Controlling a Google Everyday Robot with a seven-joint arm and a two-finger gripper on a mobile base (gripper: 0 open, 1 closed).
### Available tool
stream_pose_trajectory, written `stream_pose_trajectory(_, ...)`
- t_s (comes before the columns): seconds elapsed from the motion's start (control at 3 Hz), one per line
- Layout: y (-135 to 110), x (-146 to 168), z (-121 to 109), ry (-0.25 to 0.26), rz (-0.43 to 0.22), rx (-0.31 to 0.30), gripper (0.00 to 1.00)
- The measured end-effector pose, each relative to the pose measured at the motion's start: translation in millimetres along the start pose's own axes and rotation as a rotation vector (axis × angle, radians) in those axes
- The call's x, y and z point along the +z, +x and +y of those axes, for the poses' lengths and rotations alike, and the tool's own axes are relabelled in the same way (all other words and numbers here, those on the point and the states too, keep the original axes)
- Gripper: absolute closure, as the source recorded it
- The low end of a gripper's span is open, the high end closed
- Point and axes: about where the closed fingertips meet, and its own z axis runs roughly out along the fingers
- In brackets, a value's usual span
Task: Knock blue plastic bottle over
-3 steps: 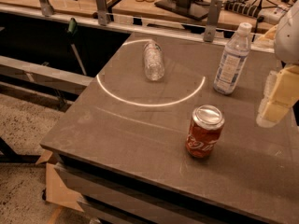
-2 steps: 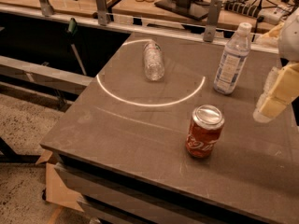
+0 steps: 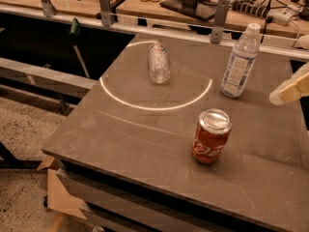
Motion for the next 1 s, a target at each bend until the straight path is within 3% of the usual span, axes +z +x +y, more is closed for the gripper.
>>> stream_pose_trajectory(0.67,-6.2,6.1,2.6,-0.002,-0.042,0.044,0.00)
stream_pose_trajectory(1.0,-4.4,27.0,-6.3,0.002,-0.131,0.093,0.00)
